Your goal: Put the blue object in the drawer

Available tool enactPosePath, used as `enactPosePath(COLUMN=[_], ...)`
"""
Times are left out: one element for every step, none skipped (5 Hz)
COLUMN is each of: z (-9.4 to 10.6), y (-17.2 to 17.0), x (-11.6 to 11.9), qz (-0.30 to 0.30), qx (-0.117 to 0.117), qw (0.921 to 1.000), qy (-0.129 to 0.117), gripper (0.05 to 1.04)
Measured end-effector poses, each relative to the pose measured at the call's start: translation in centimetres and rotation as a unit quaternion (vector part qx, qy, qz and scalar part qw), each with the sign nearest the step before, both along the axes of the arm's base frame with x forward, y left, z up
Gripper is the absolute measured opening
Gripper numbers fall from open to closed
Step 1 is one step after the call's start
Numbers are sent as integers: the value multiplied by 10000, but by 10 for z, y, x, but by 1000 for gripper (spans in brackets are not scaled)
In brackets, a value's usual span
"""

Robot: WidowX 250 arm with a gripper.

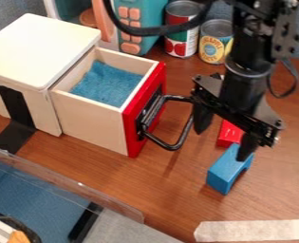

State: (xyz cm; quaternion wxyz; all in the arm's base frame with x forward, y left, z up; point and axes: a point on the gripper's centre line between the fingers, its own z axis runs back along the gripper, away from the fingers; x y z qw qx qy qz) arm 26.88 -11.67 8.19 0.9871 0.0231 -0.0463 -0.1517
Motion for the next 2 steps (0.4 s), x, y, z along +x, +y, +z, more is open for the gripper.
enactPosePath(z=[-12,-27], y=[-10,-14], x=[2,9], qz=[-186,-99], qx=[-276,-395], qw=[9994,9991], qy=[-4,-130], gripper=[999,999])
